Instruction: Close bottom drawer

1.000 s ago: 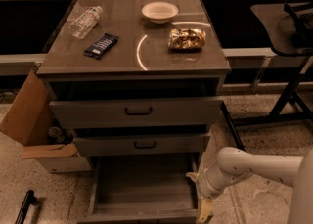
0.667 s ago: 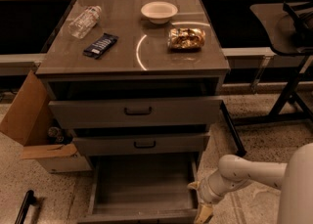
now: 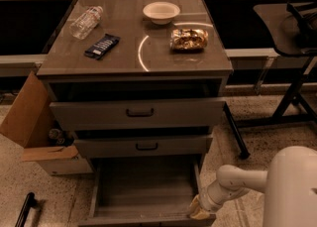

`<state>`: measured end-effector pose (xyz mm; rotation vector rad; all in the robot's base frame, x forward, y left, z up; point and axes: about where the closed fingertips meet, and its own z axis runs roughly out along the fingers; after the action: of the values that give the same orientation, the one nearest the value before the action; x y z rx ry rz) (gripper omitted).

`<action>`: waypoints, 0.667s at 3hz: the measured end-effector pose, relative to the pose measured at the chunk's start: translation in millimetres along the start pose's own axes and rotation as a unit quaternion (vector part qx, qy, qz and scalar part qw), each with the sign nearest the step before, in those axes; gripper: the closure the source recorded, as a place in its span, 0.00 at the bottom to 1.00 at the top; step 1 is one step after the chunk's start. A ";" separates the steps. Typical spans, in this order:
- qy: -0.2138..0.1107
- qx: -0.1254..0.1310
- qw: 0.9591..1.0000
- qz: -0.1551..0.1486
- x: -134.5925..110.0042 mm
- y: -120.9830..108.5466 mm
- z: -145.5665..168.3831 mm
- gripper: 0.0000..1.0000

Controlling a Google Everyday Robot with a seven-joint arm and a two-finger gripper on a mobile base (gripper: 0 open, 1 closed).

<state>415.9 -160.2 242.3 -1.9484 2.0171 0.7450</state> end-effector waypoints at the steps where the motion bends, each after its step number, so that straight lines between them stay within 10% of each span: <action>1: 0.009 0.002 1.000 0.001 2.6 -0.8 9.9 0.90; 2: 0.034 -0.006 0.999 -0.004 -3.3 13.0 22.6 1.00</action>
Offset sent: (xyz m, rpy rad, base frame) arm -0.0236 0.0189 -0.0135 -0.1056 -0.0028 0.0392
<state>399.5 -146.1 227.4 -2.0121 2.0478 0.6990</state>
